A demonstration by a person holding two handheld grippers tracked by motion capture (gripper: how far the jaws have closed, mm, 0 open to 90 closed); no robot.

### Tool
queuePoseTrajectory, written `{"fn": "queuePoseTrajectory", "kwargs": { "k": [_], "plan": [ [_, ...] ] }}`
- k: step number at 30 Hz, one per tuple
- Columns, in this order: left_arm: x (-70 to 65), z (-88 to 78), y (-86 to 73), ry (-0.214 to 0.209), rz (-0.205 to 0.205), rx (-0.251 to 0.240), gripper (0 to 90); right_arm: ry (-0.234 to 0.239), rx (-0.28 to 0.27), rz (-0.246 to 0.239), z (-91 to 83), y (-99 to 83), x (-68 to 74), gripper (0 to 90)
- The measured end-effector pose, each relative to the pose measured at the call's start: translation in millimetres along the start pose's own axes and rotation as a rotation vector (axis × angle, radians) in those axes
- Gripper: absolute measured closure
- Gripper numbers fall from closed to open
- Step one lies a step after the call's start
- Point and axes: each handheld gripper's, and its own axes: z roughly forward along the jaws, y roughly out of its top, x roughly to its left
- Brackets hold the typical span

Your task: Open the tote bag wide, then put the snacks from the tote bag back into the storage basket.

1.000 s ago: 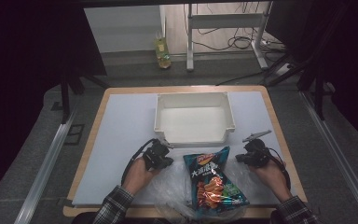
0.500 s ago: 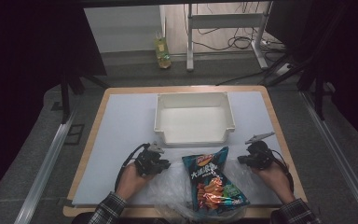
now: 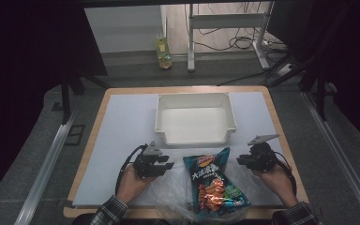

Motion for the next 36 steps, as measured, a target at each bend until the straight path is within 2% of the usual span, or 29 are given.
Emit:
{"fn": "queuePoseTrajectory", "kwargs": {
  "k": [3,6,10,16,19,22,27,30,36],
  "plan": [
    [-1.9,-2.4,0.9,-0.005,-0.004,-0.029,52.6,0.001,-0.006,-0.001,-1.1,0.4,1.7,70.0],
    [-3.9,-4.8,1.4,0.014,0.013,-0.056,44.9,0.001,-0.018,0.000,-4.1,1.7,3.2,65.5],
    [-5.7,-10.2,0.5,0.024,0.007,-0.087,36.1,-0.005,-0.032,0.002,-8.5,2.3,4.6,59.6],
    [-14.6,-24.0,-6.9,0.050,0.020,-0.134,24.8,0.005,-0.050,-0.005,-13.9,2.0,6.4,51.3],
    [-19.2,-29.8,-12.5,0.062,0.021,-0.142,20.0,0.004,-0.062,-0.012,-16.6,1.6,8.8,47.2],
    [-23.5,-34.3,-18.1,0.063,0.000,-0.155,15.0,0.007,-0.074,-0.004,-18.8,1.6,11.0,43.8],
    [-31.0,-42.7,-25.4,0.092,0.006,-0.169,9.5,0.022,-0.085,0.002,-22.6,1.1,13.6,39.3],
    [-33.6,-47.8,-29.7,0.086,-0.014,-0.181,7.1,0.033,-0.095,0.003,-26.7,0.6,16.1,36.2],
    [-39.9,-50.8,-36.5,0.082,-0.009,-0.149,2.4,0.060,-0.106,-0.008,-36.6,-1.5,24.2,32.3]
  ]
}}
